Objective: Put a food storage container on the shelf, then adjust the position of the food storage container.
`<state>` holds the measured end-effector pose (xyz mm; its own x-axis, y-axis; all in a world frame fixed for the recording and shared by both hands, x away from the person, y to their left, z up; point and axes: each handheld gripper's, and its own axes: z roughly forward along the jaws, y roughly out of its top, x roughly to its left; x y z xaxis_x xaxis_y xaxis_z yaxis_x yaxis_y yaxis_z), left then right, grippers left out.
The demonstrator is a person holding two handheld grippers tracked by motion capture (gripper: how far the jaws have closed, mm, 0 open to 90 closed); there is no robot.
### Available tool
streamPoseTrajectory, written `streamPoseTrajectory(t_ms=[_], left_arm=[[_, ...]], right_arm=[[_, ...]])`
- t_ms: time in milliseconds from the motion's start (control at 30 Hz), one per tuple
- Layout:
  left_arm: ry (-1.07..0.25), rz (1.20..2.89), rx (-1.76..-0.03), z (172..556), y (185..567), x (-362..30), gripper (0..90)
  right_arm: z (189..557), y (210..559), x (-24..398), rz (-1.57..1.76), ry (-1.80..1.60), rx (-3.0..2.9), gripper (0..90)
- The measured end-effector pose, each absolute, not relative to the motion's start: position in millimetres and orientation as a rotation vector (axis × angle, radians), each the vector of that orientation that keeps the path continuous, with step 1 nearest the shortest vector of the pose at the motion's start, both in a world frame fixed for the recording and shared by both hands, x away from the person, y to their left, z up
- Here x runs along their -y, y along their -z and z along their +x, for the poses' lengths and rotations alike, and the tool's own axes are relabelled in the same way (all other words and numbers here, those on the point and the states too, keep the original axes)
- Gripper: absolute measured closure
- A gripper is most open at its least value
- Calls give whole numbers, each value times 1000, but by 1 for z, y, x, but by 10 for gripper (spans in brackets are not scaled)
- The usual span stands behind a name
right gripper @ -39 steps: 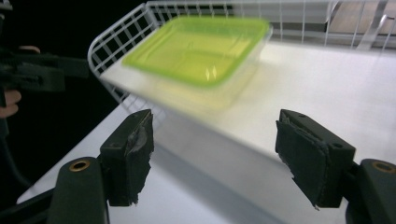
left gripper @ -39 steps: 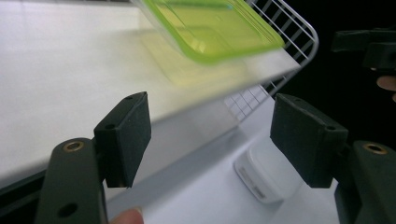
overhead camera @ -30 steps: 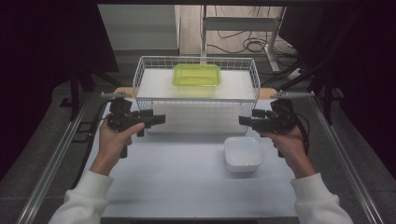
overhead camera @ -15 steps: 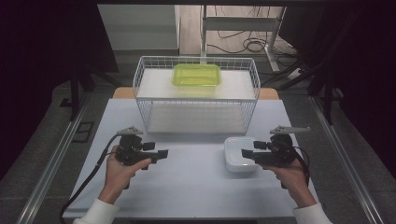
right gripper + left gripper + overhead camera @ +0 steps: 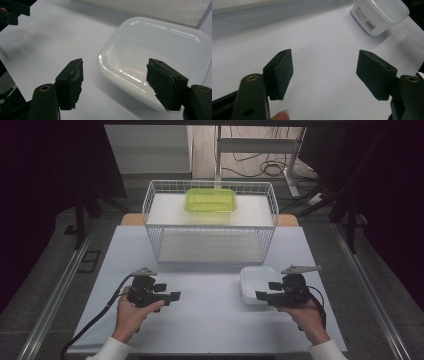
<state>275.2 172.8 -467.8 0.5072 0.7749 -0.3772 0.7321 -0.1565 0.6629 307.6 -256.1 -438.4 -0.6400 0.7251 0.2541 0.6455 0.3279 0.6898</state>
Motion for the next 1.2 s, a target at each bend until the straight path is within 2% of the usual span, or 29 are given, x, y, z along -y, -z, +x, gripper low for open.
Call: streamPoseTrajectory(t_ms=[767,1100,1200], left_arm=[[-121,1915,-1257,269,467,-174,283],[-124,1935,-1252,267,470,-176,278],[-110,1948,-1248,271,473,-176,275]], right_arm=[[316,429,269,1306,-1167,-2425,310],[334,423,279,1357,-1128,-2371,350],[343,423,286,1395,-1094,-2357,396]])
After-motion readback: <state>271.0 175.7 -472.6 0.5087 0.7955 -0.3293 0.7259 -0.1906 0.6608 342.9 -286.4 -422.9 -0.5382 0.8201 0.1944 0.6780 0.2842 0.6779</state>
